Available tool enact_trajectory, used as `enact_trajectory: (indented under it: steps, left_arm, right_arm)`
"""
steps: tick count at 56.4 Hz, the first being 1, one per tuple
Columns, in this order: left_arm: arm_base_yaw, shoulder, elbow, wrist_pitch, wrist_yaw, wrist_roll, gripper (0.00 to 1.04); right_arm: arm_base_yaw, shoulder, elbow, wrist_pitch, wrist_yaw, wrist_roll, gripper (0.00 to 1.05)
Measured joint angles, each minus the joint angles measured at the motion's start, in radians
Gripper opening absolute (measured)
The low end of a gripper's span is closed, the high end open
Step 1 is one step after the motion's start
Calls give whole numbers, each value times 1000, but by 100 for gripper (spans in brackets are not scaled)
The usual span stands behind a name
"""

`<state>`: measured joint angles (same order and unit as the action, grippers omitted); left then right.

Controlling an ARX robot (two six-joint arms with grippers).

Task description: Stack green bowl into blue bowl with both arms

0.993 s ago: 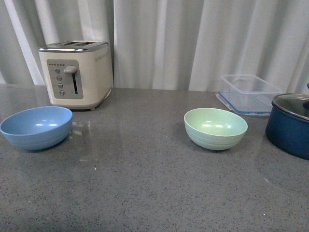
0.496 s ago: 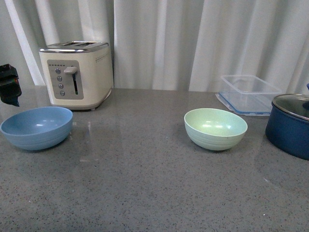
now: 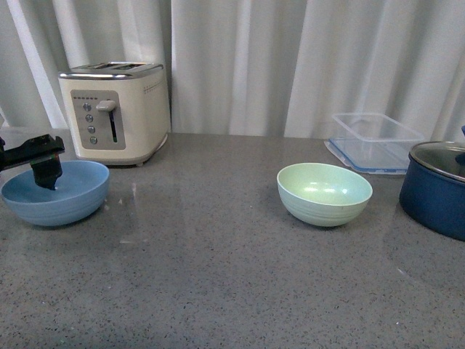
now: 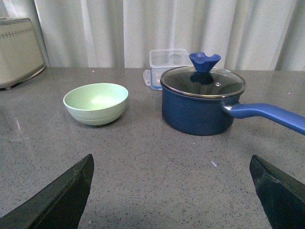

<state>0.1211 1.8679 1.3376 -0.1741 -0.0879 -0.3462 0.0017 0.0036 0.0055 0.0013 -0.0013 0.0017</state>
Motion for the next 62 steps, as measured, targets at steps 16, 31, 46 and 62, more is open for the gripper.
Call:
enact_trajectory:
  steps: [16, 31, 46, 62]
  left_arm:
    - [0, 11, 6, 10, -5, 0, 30]
    - [-42, -40, 5, -11, 26, 1, 4]
    - [-225, -108, 36, -20, 45, -3, 4]
    - [-339, -39, 98, -16, 54, -24, 4]
  right_arm:
    - [0, 0, 0, 0, 0, 0, 95]
    - [0, 0, 0, 0, 0, 0, 95]
    - [0, 0, 0, 0, 0, 0, 95]
    - [0, 0, 0, 0, 0, 0, 95]
